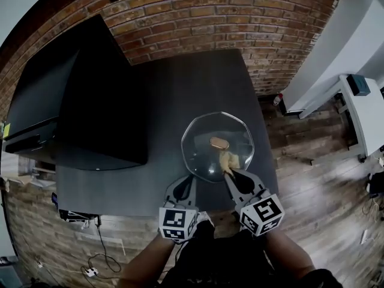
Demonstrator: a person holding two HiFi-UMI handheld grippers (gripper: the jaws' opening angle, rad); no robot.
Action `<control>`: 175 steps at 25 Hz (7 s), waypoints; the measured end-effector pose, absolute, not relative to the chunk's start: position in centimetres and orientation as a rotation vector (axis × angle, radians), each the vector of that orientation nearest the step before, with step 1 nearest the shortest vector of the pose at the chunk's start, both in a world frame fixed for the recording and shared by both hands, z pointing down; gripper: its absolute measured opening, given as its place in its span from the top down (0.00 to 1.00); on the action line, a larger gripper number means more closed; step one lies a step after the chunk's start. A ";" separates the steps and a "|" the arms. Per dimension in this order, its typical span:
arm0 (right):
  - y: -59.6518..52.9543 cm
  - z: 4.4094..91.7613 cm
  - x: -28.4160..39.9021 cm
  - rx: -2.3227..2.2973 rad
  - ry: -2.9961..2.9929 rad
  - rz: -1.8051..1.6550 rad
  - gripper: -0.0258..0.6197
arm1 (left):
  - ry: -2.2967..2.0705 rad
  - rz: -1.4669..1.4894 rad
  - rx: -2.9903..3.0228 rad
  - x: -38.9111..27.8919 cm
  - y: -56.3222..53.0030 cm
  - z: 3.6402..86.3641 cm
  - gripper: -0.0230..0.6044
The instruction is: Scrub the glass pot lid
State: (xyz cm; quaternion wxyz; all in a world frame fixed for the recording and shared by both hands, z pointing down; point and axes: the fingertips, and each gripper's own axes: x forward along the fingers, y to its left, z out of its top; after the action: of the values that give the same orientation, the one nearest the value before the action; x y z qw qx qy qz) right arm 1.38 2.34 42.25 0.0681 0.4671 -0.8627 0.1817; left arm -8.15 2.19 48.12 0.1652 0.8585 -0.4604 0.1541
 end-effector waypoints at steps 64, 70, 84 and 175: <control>-0.1 61.2 -5.3 1.252 -2.266 0.942 0.90 | -1.056 0.901 2.308 -9.0 -1.2 64.2 0.91; 0.4 61.0 -3.5 1.176 -2.269 0.923 0.90 | -1.094 0.890 2.277 -9.0 -1.3 64.1 0.91; -0.3 60.6 3.4 1.177 -2.246 0.916 0.90 | -1.135 0.891 2.276 -8.9 -1.7 63.5 0.91; -4.7 60.2 7.3 1.156 -2.143 0.808 0.90 | -1.175 0.840 2.203 -8.8 -1.7 63.6 0.91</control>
State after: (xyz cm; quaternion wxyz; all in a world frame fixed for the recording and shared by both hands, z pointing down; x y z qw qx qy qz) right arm 7.29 -4.71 60.20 0.2840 0.4320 -0.8009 0.3021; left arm -8.82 -1.69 63.56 0.2511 0.8096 -0.4317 0.3085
